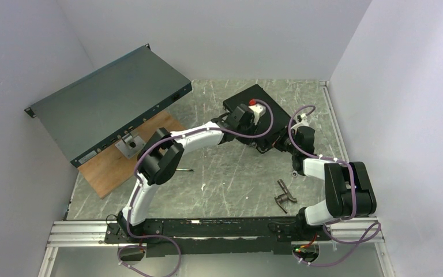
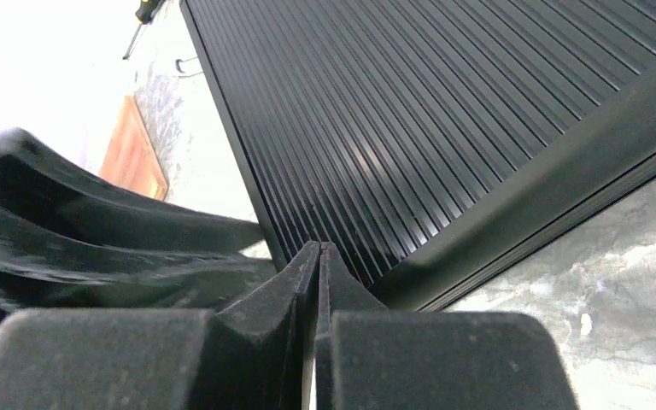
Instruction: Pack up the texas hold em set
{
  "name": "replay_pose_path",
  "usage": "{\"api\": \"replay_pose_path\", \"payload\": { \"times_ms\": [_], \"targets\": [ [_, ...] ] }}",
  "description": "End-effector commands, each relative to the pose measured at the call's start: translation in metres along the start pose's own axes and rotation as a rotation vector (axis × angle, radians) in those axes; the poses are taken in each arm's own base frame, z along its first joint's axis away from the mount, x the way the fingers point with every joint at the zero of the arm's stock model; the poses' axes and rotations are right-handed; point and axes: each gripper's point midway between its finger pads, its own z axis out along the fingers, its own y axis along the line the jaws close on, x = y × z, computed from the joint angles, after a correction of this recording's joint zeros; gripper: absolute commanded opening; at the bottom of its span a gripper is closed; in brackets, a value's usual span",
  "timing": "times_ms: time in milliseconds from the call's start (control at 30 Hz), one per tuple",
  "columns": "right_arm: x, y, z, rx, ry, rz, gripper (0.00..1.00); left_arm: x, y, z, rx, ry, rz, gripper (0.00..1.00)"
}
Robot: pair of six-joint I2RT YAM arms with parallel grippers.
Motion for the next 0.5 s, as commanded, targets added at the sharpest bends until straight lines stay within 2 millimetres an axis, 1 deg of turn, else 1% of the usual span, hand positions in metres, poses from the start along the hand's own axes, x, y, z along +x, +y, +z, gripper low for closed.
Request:
{"api": "replay_pose_path", "payload": {
  "times_ms": [0,100,233,300,367,467],
  "targets": [
    [0.010,-0.020,-0.002,0.064,0.019,0.007,0.06,0.027,-0.002,0.001,-0.001,0.001,-0.074,0.34],
    [0.009,-0.018,-0.002,0.055,0.017,0.005,0.06,0.042,-0.002,0.001,0.005,0.006,-0.100,0.35],
    [0.010,-0.018,-0.001,0.050,0.019,0.009,0.06,0.067,0.002,0.006,-0.017,0.050,-0.114,0.35],
    [0.012,-0.018,0.000,0.045,0.027,0.012,0.06,0.076,0.004,0.009,-0.024,0.069,-0.126,0.36],
    [0.012,-0.018,0.001,0.042,0.031,0.012,0.06,0.079,0.007,0.012,-0.038,0.084,-0.123,0.37],
    [0.012,-0.018,0.000,0.044,0.031,0.011,0.06,0.076,0.008,0.016,-0.046,0.082,-0.118,0.38]
  ]
}}
